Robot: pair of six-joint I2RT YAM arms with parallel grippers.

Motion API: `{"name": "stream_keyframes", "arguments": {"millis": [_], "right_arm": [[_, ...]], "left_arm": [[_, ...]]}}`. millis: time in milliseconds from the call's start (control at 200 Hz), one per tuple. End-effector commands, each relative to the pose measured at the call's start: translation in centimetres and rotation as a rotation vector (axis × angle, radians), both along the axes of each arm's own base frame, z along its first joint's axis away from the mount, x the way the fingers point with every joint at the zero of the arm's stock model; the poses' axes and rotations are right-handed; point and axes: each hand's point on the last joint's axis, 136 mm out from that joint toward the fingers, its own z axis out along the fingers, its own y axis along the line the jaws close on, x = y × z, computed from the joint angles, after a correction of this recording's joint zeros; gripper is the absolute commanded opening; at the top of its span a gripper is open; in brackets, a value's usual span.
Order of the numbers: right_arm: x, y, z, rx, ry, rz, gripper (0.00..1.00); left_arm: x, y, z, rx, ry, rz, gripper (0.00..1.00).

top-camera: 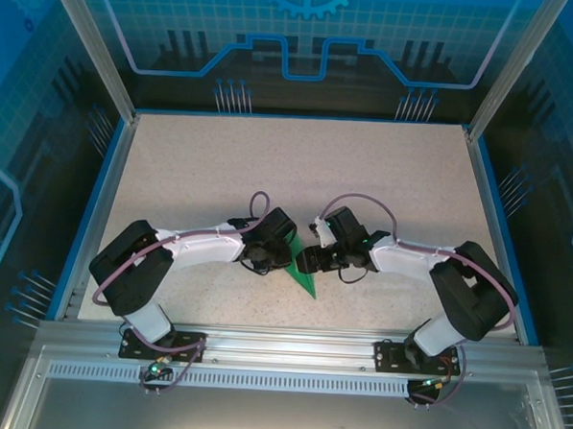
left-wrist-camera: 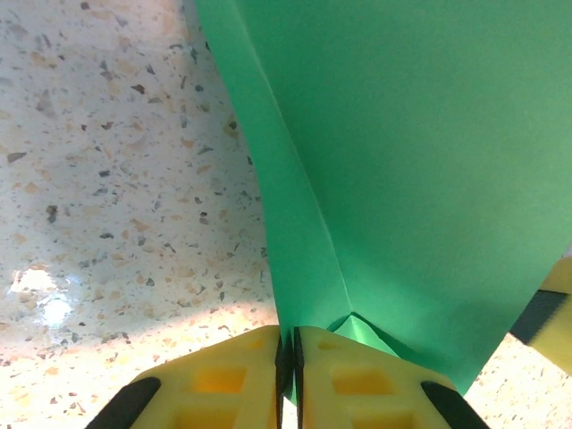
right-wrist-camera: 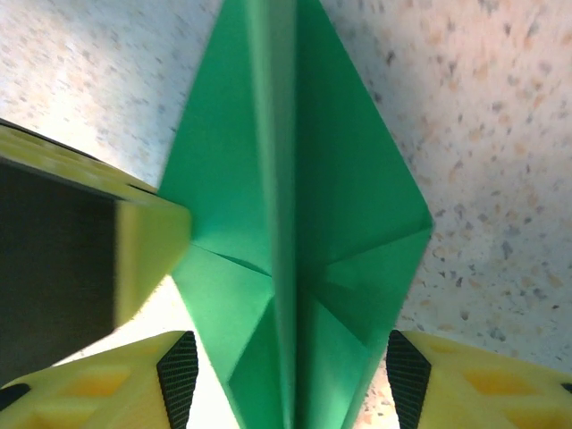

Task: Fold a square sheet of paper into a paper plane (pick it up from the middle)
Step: Pick up the paper plane from the center of the table.

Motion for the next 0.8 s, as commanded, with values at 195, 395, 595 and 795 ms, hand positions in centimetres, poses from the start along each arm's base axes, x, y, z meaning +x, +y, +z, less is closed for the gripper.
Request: {"name": "stream_keyframes", "arguments": {"millis": [195, 395, 595, 795], "right_arm": [[-1.7, 2.0, 0.3, 0.027, 0.002, 0.097, 0.59], [-2.1, 1.7, -0.7, -0.073, -0.014, 0.085, 0.29], [-0.4, 0.3, 0.6, -0.289, -0.125, 0.020, 0.07], [3.8, -3.8, 3.4, -0.556, -0.214, -0.207, 0.06]], "left_arm": [[0.1, 0.1, 0.4, -0.003, -0.022, -0.013, 0.16], [0.2, 0.1, 0.6, -0.009, -0.029, -0.006, 0.16], [0.6, 0.5, 2.4, -0.053, -0.086, 0.029, 0.26], [0.8, 3.9, 5.8, -0.052, -0.224, 0.119, 0.49]]}}
